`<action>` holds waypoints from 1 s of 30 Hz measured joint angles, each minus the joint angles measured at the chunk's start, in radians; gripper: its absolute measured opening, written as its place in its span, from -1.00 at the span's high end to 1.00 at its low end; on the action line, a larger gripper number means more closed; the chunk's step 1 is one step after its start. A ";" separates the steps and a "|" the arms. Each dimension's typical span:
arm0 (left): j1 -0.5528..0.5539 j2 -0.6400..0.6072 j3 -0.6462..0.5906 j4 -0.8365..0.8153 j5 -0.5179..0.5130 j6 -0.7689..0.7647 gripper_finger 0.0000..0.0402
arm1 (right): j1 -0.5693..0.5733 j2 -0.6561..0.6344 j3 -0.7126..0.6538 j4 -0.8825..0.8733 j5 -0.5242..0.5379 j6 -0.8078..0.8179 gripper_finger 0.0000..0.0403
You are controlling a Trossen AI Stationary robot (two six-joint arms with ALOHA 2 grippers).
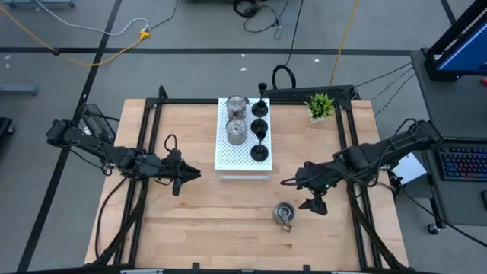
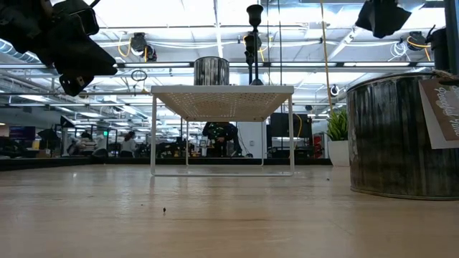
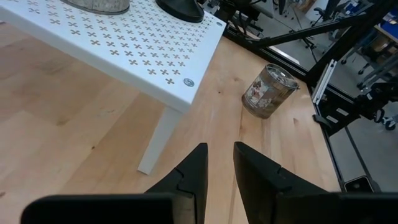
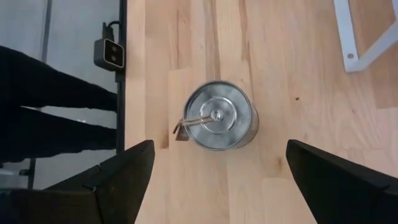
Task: Pick & Place candle stick holders
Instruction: Put the silver scented candle on the shelf aligned with the other silver scented candle
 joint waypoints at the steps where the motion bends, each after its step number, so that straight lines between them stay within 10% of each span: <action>1: 0.000 0.000 0.000 0.000 0.000 0.000 0.60 | 0.000 0.000 0.000 0.002 0.000 -0.001 -0.77; 30: 0.000 0.000 0.001 0.002 0.000 -0.010 0.60 | -0.006 -0.002 -0.001 0.040 0.137 0.000 -0.77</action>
